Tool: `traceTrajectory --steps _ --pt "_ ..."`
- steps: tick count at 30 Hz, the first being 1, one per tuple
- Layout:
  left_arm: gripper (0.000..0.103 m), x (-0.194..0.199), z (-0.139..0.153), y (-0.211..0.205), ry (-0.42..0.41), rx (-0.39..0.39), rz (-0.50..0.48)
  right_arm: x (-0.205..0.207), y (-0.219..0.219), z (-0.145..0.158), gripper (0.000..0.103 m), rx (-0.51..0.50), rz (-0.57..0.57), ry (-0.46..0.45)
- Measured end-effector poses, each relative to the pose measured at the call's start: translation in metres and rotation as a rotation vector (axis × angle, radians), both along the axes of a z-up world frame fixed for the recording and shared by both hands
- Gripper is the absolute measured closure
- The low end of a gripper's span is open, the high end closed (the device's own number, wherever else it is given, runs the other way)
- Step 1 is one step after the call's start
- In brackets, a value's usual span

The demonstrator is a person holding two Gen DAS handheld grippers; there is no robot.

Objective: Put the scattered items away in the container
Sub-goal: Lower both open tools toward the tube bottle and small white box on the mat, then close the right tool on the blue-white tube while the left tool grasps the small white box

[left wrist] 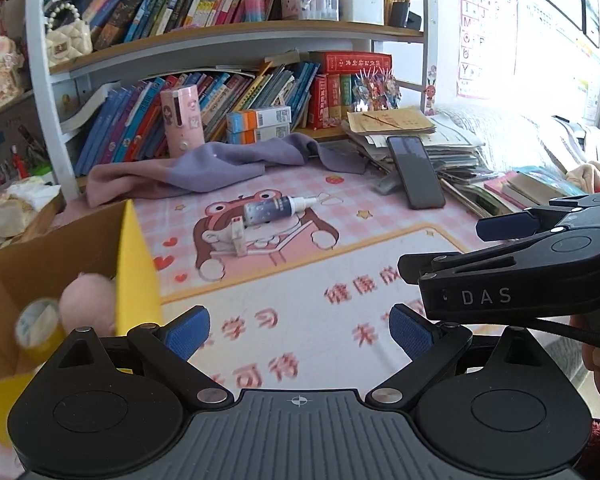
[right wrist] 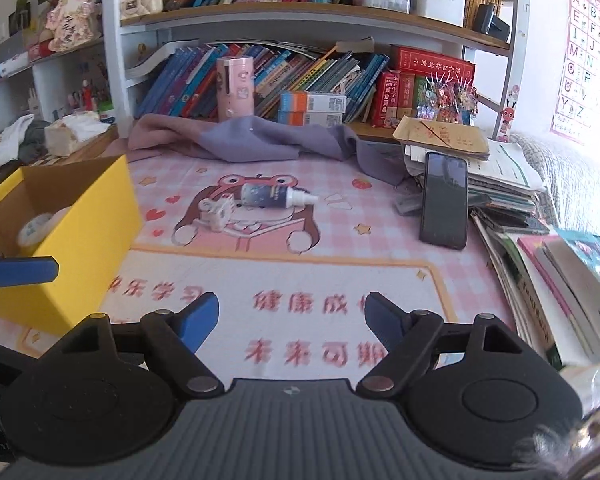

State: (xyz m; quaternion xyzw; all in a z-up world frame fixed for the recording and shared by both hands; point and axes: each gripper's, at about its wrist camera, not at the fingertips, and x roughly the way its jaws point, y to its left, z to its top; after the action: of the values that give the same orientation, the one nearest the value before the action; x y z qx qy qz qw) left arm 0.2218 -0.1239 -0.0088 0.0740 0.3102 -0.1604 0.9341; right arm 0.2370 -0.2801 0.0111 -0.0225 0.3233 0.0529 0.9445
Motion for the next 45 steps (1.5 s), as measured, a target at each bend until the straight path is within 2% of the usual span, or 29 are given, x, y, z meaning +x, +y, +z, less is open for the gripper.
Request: traceTrajectory --steps 5,12,15,24,27,29,34,38,45 --pt "0.006 0.042 0.000 -0.012 0.024 0.003 0.052 0.045 -0.017 0.000 0.024 0.013 0.040 0.014" --pt "0.007 0.103 -0.002 -0.024 0.060 0.006 0.144 0.111 -0.043 0.001 0.040 0.057 0.121 0.039" --pt "0.008 0.127 -0.004 -0.029 0.074 0.012 0.185 0.140 -0.050 -0.001 0.044 0.066 0.169 0.055" --pt "0.026 0.199 -0.029 -0.033 0.162 0.042 0.288 0.250 -0.038 -0.030 0.046 0.000 0.472 0.117" --pt "0.033 0.219 -0.039 -0.029 0.197 0.035 0.327 0.280 -0.022 -0.041 0.048 -0.073 0.574 0.119" --pt "0.033 0.230 -0.045 -0.028 0.221 0.047 0.330 0.295 -0.010 -0.049 0.048 -0.116 0.653 0.117" --pt "0.045 0.255 -0.066 -0.023 0.285 0.080 0.339 0.324 0.012 -0.072 0.051 -0.172 0.815 0.158" --pt "0.050 0.269 -0.079 -0.020 0.326 0.074 0.354 0.341 0.024 -0.085 0.051 -0.190 0.869 0.200" --pt "0.063 0.280 -0.090 -0.016 0.358 0.039 0.383 0.357 0.035 -0.096 0.059 -0.195 0.971 0.244"
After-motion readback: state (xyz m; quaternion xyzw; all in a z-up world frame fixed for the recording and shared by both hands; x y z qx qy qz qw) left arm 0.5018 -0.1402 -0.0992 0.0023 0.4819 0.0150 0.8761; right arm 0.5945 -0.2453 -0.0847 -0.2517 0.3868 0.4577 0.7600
